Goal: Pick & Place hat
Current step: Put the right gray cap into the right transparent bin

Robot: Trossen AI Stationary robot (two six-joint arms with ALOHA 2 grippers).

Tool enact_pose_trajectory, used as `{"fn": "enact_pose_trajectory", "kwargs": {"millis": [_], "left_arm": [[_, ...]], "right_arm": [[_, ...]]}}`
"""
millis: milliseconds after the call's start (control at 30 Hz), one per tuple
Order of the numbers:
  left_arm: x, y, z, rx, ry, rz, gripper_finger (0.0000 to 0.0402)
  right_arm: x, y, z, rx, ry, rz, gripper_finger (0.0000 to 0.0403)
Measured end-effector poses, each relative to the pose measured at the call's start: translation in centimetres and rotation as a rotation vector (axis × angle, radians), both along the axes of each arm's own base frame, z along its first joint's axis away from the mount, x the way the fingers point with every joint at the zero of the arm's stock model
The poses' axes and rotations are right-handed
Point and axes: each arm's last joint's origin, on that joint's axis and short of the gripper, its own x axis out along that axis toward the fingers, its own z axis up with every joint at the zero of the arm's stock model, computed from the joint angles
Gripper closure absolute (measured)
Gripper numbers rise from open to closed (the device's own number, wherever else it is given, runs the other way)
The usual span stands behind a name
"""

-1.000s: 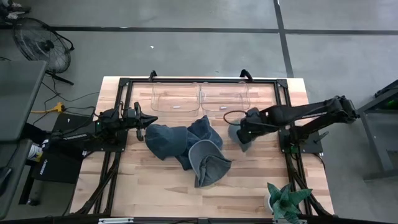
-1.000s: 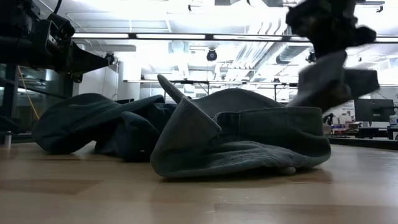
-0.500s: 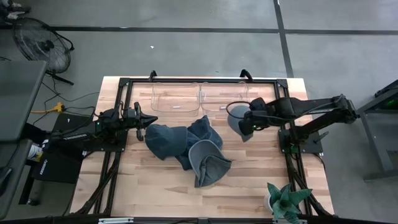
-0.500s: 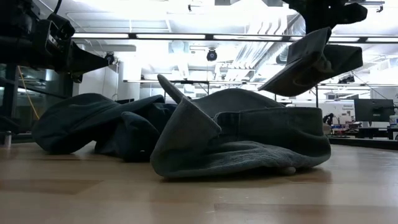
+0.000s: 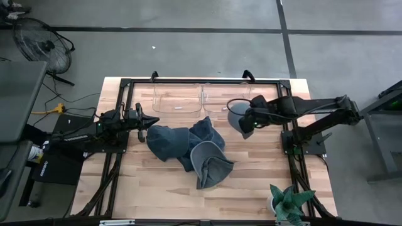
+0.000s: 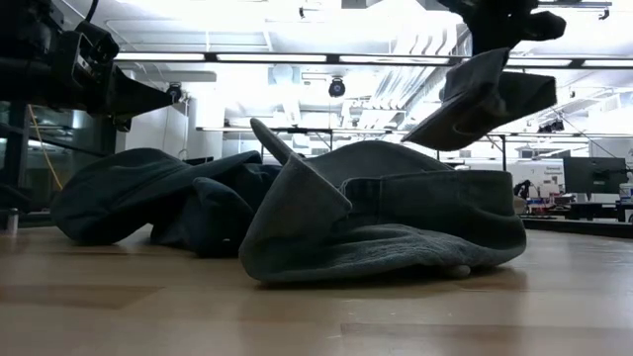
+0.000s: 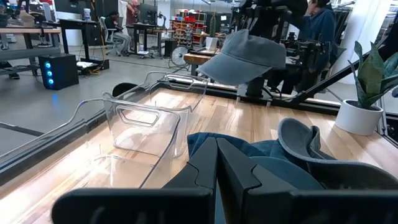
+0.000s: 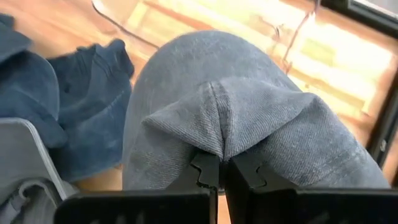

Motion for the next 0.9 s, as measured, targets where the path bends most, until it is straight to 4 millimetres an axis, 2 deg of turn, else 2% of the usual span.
{"fn": "enact_pose_trajectory", "kwargs": {"millis": [200, 333, 567, 767, 900], "left_arm": [[0.0, 0.0, 0.0, 0.0, 0.0, -0.001, 0.0401], [0.0, 0.0, 0.0, 0.0, 0.0, 0.0, 0.0401], [0.0, 0.0, 0.0, 0.0, 0.0, 0.0, 0.0401], [0.0, 0.0, 0.0, 0.0, 0.0, 0.0, 0.0401], [0.0, 0.0, 0.0, 0.0, 0.0, 0.0, 0.0401]], "right_arm": [[0.4, -1.3, 0.5, -0.056, -0.024, 0.036, 0.0403], [0.6, -2.5, 1.7, -0.102, -0.041, 0.068, 0.0403], [1.1, -4.8, 3.8, -0.321, -0.044, 0.132, 0.0402], [1.6, -6.5, 4.4, -0.532, 0.112, 0.325, 0.0402], [2.1, -7.5, 5.0, -0.643, 0.209, 0.539, 0.0402]]}}
